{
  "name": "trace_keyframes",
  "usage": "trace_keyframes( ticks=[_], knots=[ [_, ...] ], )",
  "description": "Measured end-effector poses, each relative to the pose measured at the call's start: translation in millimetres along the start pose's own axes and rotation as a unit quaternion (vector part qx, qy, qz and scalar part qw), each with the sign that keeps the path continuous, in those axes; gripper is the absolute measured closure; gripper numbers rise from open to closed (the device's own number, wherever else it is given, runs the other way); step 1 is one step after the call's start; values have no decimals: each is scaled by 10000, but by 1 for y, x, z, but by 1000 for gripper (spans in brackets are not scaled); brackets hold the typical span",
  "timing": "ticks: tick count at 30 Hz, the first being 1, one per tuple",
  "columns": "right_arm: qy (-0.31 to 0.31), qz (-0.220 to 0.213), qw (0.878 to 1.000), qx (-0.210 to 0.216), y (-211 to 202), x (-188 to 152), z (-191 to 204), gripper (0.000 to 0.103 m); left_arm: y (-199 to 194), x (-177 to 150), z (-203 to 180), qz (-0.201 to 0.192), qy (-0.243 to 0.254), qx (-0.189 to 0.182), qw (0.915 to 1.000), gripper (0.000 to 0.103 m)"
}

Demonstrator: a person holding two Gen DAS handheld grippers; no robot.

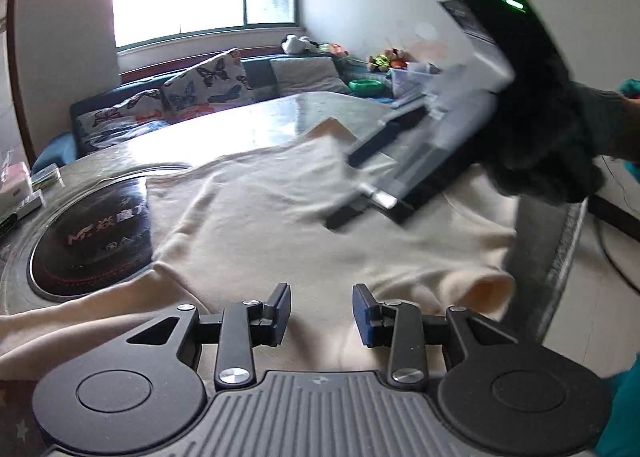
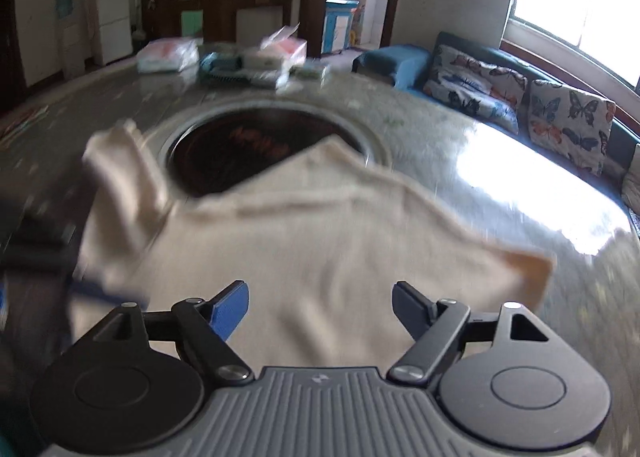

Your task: Fold clothes

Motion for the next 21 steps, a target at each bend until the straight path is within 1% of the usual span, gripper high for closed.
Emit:
trace_keyframes(
  ticks=[4,6,10,14,19,21],
  knots=[
    [-293,230,9993,13,-19,-37,30,21,-4,-7,-4,13,249,-5,9997,66],
    [-275,191,9994,-71,-30,-48,39,21,-5,-7,-6,41,340,-11,9994,66],
    [-188,27,9993,-312,-50,-58,42,20,-4,2,-8,-21,355,52,9994,66],
    [-29,-29,9995,-298,-53,-69,46,20,7,15,-15,-68,257,61,9996,66],
    [481,-209,9967,-623,-76,-81,27,21,19,27,-32,-146,257,-36,9996,66],
    [786,-198,9928,-881,-87,-92,12,25,24,28,-41,-134,256,-112,9995,66]
  ],
)
Point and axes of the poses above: each gripper's, at about its wrist camera, not at the fingertips, and y roughly the way its jaws point, z to its left, x to its top, the point moved 6 cm from there along y, roughly the way its jaws point, and after that the axes turned 14 degrees about -y, right-handed, at the moved point
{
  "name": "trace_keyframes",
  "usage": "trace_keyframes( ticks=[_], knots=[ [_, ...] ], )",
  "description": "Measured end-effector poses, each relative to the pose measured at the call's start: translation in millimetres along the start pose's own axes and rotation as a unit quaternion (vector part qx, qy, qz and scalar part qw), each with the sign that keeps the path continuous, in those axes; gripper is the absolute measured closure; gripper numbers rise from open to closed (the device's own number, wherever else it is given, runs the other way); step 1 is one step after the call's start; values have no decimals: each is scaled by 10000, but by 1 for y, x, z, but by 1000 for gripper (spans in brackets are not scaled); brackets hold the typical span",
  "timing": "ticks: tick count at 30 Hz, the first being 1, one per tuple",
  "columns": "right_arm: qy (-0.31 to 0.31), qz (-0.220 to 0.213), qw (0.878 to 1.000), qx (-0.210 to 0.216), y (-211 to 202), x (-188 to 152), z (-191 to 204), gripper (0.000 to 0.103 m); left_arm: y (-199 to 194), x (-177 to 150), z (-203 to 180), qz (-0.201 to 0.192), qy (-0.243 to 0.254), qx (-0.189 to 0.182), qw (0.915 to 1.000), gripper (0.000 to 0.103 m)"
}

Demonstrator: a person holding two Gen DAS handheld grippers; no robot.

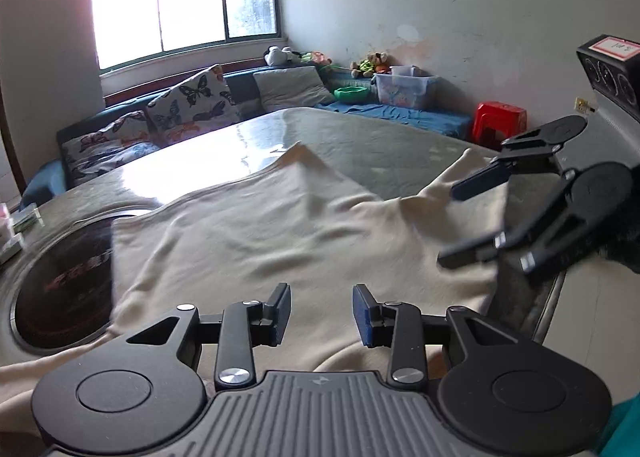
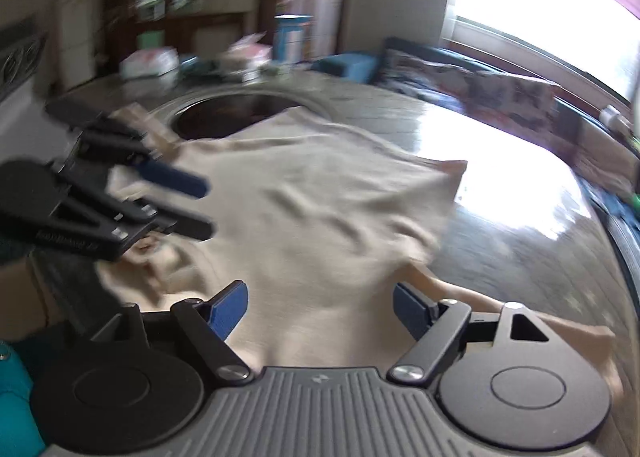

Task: Fold clothes
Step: 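Grasp the other sleeve with the right gripper and lift it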

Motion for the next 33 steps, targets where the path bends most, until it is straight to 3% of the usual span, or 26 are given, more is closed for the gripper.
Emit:
trace_keyframes(
  ticks=[4,6,14,17,22,24,26,33],
  knots=[
    [737,207,9946,-701,-13,-31,-46,30,11,-1,-19,71,83,-159,9998,66],
    [1129,315,9876,-1040,-17,-50,-69,39,15,-1,-27,102,124,-231,9996,65],
    [2717,574,9353,-2193,-33,-122,-154,56,24,-4,-47,197,259,-367,9988,63],
    [3031,519,9223,-2341,-32,-134,-168,64,27,-4,-49,233,288,-356,9987,63],
    [3174,434,9155,-2434,-23,-136,-172,76,29,-4,-50,247,290,-304,9988,61],
    [3157,401,9150,-2482,-23,-135,-170,90,29,-3,-50,252,291,-288,9988,61],
    [3163,351,9146,-2494,-26,-134,-170,97,30,-3,-51,254,294,-276,9989,60],
    [3074,150,9114,-2731,-47,-130,-175,98,36,-4,-56,272,367,-327,9984,58]
  ],
)
Point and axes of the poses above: each gripper's, at about its wrist camera, not at the fingertips, and y roughly the way its jaws point, z to its left, x to its top, the point moved 6 cm from there along y, roughly the way its jaws point, and after that the axes turned 14 degrees about -y, right-handed, at the moved point
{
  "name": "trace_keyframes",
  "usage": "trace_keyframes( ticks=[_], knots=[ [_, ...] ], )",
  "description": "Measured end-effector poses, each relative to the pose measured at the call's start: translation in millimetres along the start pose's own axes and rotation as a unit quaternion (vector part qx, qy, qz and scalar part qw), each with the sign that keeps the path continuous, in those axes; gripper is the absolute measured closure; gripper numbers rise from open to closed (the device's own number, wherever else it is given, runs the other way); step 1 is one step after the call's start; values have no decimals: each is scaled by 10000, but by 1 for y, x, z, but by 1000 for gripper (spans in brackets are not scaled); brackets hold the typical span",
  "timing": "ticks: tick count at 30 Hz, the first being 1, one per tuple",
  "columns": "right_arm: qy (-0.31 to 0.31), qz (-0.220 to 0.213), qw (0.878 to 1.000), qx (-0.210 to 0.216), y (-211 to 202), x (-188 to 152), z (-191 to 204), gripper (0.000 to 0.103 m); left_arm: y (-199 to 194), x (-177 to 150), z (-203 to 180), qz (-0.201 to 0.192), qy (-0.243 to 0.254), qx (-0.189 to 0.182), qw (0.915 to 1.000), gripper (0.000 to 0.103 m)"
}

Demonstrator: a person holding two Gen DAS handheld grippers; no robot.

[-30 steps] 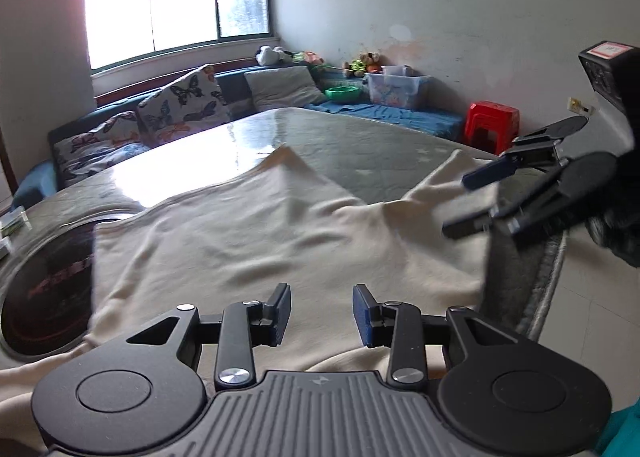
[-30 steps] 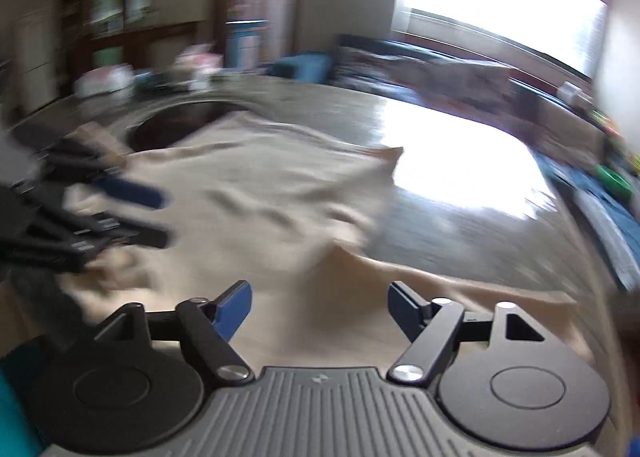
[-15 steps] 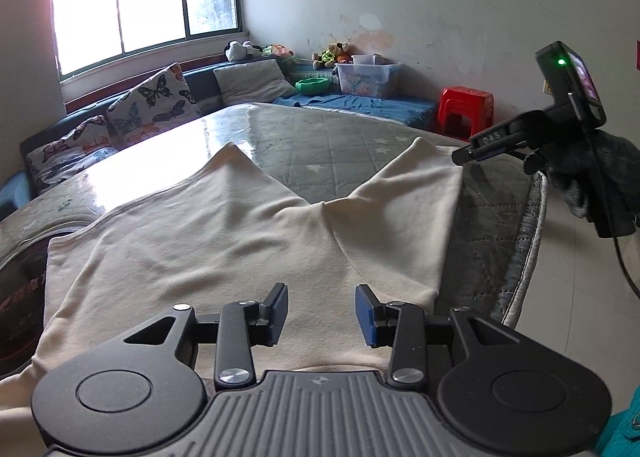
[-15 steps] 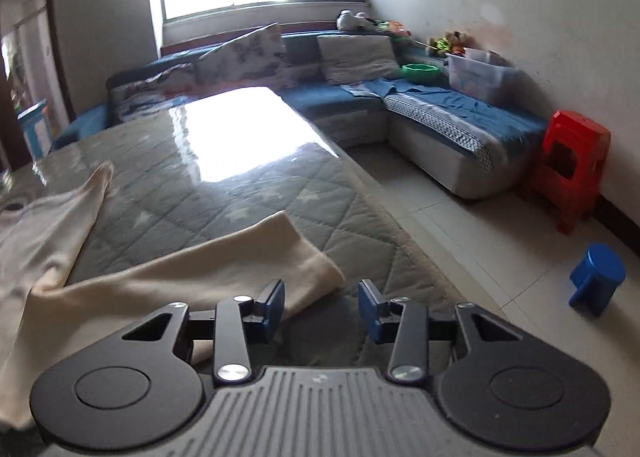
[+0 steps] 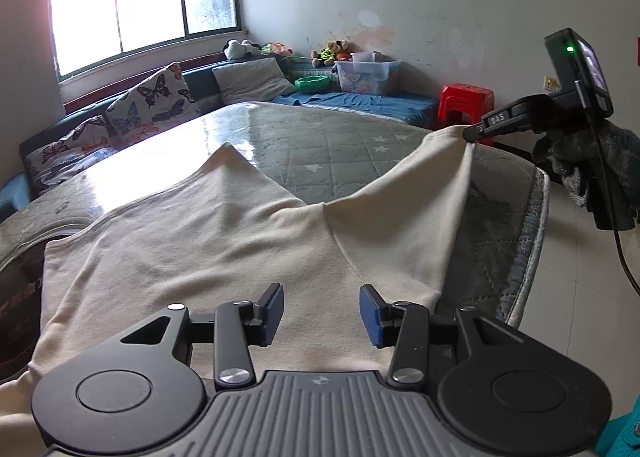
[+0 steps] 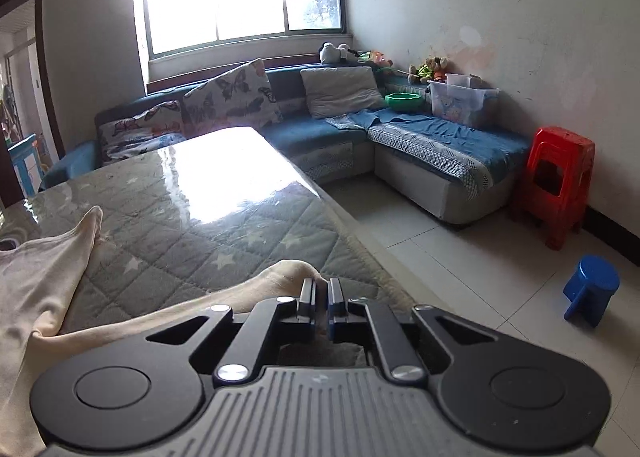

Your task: Fold clothes

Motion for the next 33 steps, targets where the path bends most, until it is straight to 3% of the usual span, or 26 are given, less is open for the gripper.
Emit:
trace_keyframes(
  ticks=[7,12,18,24,33],
  knots=[
    [76,22,9999,108,5,-2,2,98,2,-2,-3,-7,116,19,9999,57],
    [-59,-319,9990,308,-23,29,7,98,1,5,6,-68,-96,76,9999,56],
    [-482,-827,9918,851,-72,72,41,99,-7,8,18,-169,-239,195,9994,56],
    [-1085,-1272,9721,1645,-117,109,105,99,-23,9,44,-302,-543,419,9972,56],
    [-1941,-1416,9256,2926,-144,135,218,99,-48,-4,77,-437,-828,718,9930,54]
  ],
)
Point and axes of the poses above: each gripper's, at about its wrist camera, not at the fingertips, and y roughly the way its jaws point, z to its left, x to its top, the point moved 6 cm from there along y, roughly the way its jaws point, and after that the axes turned 14 degrees about -y, right-handed, at the moved point
